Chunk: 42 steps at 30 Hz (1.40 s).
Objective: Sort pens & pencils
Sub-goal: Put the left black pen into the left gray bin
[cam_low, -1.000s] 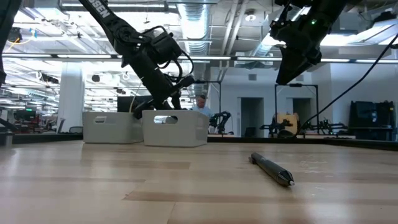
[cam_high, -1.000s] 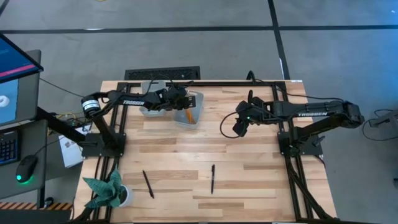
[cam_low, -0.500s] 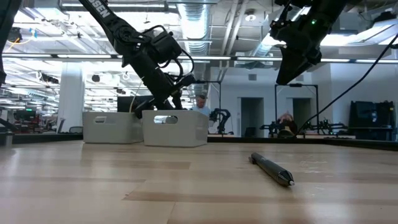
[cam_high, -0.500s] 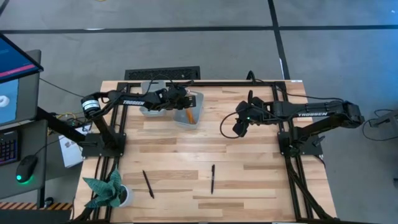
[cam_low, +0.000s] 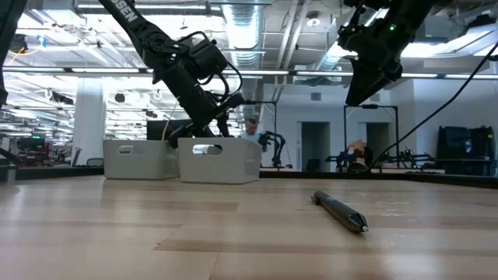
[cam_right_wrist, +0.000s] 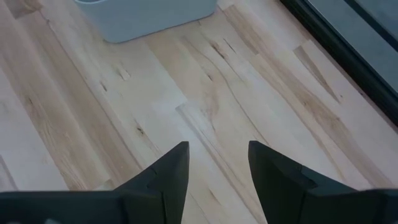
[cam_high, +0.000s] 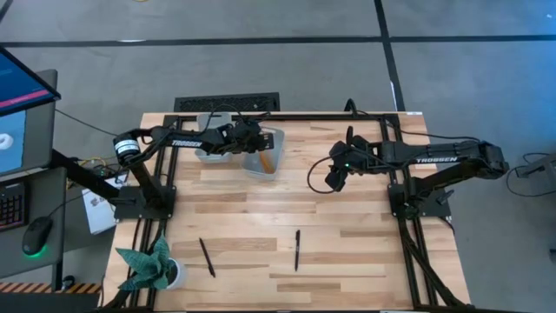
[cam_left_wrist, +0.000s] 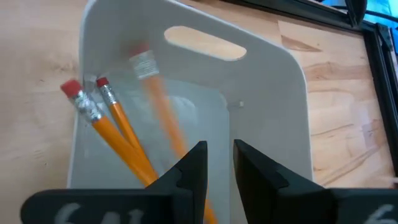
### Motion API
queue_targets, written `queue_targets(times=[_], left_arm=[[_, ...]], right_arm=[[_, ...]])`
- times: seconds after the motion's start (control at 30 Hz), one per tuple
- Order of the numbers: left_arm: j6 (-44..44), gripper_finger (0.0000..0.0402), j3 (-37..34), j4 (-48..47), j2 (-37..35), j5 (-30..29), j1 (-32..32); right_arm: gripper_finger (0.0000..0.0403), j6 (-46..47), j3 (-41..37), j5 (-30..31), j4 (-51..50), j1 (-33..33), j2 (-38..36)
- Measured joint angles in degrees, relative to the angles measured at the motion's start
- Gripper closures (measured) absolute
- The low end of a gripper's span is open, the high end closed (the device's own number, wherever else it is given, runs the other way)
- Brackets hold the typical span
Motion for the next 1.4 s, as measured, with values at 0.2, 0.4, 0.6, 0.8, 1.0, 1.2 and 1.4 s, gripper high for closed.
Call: queue_targets(times=[0.2,0.4,0.6,0.8,1.0,1.2,1.4], left_arm=[[-0.21,0.0333,0.0,0.08,-0.02,-0.06,0.0],[1.02,0.0333,0.36,4.84,-0.02,0.97,0.0],[3.6,0.0333,4.41,6.49,-0.09,3.61,-0.02],[7.96,0.0333,10.57,4.12,-0.09,8.51,-0.87],[15.63,0.0333,18.01,3.18,-0.12,12.4,-3.31],[23.18,0.0333,26.72,-2.12,-1.63,12.21,-6.67],[29.49,0.0333,34.54,-12.28,-4.12,10.02,-9.38]], right_arm=[[0.0214,0.02,0.0,0.0,0.02,0.0,0.0],[0.0216,0.02,0.0,0.0,0.02,0.0,0.0],[0.0213,0.02,0.0,0.0,0.02,0.0,0.0],[0.0216,0.02,0.0,-0.02,0.0,0.0,0.0],[0.0214,0.02,0.0,-0.02,-0.02,0.0,0.0],[0.0216,0.02,0.0,-0.02,-0.04,0.0,0.0],[0.0214,0.04,0.0,-0.02,0.19,0.0,0.0]])
